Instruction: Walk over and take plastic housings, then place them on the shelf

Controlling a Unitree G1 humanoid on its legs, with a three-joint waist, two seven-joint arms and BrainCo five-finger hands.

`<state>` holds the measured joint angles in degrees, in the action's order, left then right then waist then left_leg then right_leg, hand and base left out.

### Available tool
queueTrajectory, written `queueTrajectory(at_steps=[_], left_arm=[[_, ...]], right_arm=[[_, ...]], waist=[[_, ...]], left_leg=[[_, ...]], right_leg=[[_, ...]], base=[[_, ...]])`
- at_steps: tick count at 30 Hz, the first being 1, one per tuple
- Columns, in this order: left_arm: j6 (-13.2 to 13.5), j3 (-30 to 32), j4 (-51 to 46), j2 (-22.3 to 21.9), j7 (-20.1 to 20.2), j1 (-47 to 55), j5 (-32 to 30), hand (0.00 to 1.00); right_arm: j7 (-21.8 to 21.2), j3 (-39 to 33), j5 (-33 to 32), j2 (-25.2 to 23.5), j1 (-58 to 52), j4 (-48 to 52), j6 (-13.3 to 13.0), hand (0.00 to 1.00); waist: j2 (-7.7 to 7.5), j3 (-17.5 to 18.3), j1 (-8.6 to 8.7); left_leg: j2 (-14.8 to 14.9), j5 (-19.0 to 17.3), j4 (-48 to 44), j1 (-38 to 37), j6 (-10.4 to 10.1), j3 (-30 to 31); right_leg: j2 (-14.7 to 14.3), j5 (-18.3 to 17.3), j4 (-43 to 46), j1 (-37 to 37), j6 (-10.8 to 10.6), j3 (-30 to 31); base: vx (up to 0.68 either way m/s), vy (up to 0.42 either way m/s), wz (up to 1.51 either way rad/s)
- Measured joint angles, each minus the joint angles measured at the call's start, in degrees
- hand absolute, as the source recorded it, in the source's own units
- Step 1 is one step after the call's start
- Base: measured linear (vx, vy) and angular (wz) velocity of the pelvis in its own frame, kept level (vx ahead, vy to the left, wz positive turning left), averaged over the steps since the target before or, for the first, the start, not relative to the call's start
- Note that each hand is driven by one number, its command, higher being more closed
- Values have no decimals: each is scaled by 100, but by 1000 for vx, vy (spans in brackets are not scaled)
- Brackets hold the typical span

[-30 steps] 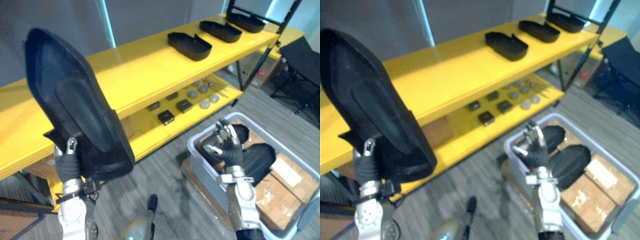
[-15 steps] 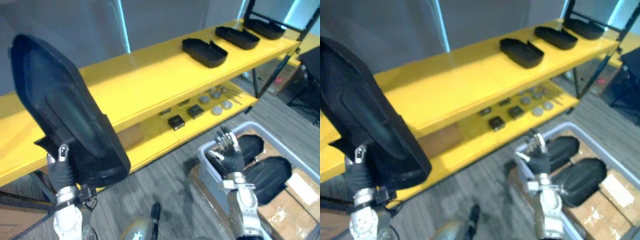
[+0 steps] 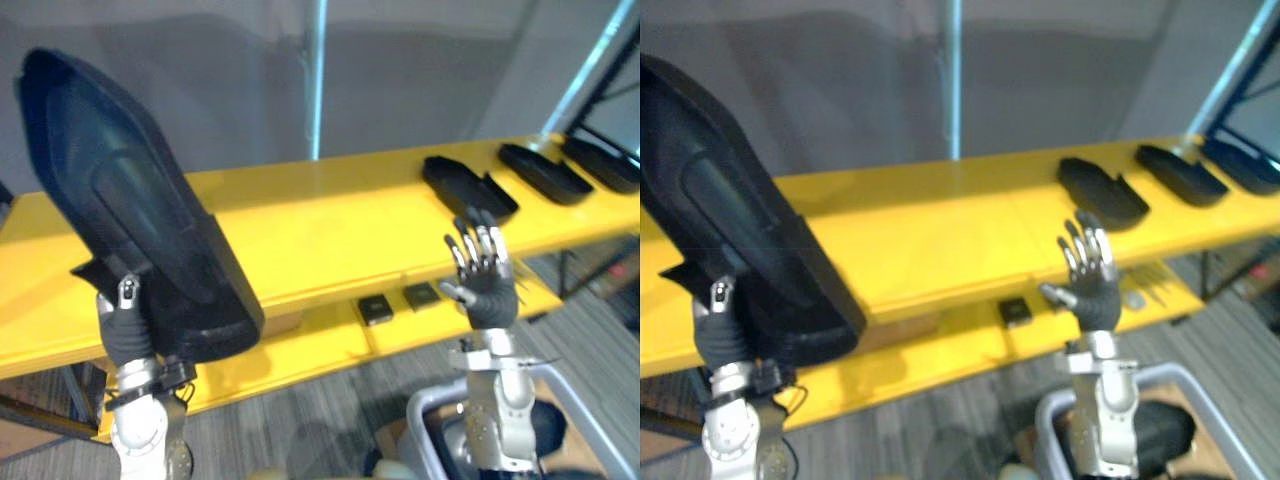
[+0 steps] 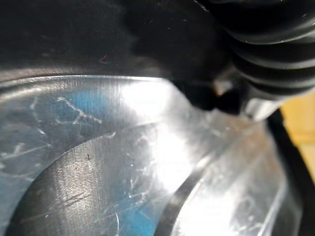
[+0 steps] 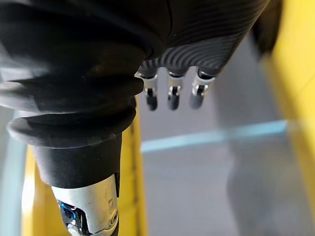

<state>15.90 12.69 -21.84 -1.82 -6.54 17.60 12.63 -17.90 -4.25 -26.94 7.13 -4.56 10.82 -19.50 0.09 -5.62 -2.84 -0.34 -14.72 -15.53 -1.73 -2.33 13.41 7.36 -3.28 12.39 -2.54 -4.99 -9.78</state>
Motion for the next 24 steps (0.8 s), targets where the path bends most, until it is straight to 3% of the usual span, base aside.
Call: queueTrajectory(at_steps=[1, 3, 4, 7, 11, 14, 20, 23, 24], left_arm=[[-17, -4, -3, -135, -6, 30, -3, 100], [-80, -70, -35, -194, -18, -31, -29, 100], [-114, -138, -139, -188, -36, -86, -147, 100], [-216, -285, -225, -148, 13, -161, -200, 100], [-319, -276, -101, 70, 195, -257, -203, 100], [-404, -280, 122, 185, 296, -266, -246, 100], [-405, -272, 113, 204, 526, -317, -421, 100], [-465, -277, 112, 366, 717, -323, -478, 100], [-561, -272, 113, 446, 907, -459, -481, 100]], right_arm=[[-116, -6, -105, 118, 78, -21, 96, 0], [-170, -64, -150, 245, 120, -1, 133, 0], [-156, -134, -154, 254, 159, 2, 134, 0], [154, -392, -188, 83, 312, 22, 188, 0], [497, -811, -320, -200, 395, 29, 190, 0], [749, -903, -251, -282, 462, 24, 176, 0], [1052, -863, -97, -687, 128, 65, 97, 0], [1063, -772, 100, -861, -98, 168, 93, 0], [1057, -709, 325, -879, -154, 232, 69, 0]], waist=[[160, 85, -78], [288, 171, -72], [293, 174, -56], [163, 194, -66], [-209, 56, -56], [-209, -49, -30], [-156, -66, 73], [-168, -60, 226], [-163, -56, 371]], left_leg=[[147, 66, 150, -8, -118, -97], [311, 211, 343, -23, -269, -489], [445, 275, 413, -18, -224, -918], [504, 455, 372, -1, -134, -1754], [359, 719, 495, 98, -229, -1874], [333, 718, 529, -8, -228, -1891], [291, 698, 923, -319, -198, -2666], [303, 654, 936, -332, -140, -2909], [337, 648, 934, -333, -138, -3062]], right_leg=[[-65, 4, -124, 136, 16, -167], [-67, -6, -290, 402, 33, -458], [-60, -37, -378, 606, 83, -652], [45, -64, -396, 887, 100, -975], [198, -70, -393, 941, 101, -1076], [220, -65, -404, 1038, 97, -978], [256, -17, -797, 950, 16, -300], [240, 31, -994, 928, -62, -164], [195, 91, -1030, 827, -93, -7]], base=[[355, -266, 74], [288, -154, 94], [189, -62, 105], [118, 5, 79], [46, 54, 61], [-10, 51, 8], [-56, 22, -61], [-54, 3, -48], [-3, 7, -46]])
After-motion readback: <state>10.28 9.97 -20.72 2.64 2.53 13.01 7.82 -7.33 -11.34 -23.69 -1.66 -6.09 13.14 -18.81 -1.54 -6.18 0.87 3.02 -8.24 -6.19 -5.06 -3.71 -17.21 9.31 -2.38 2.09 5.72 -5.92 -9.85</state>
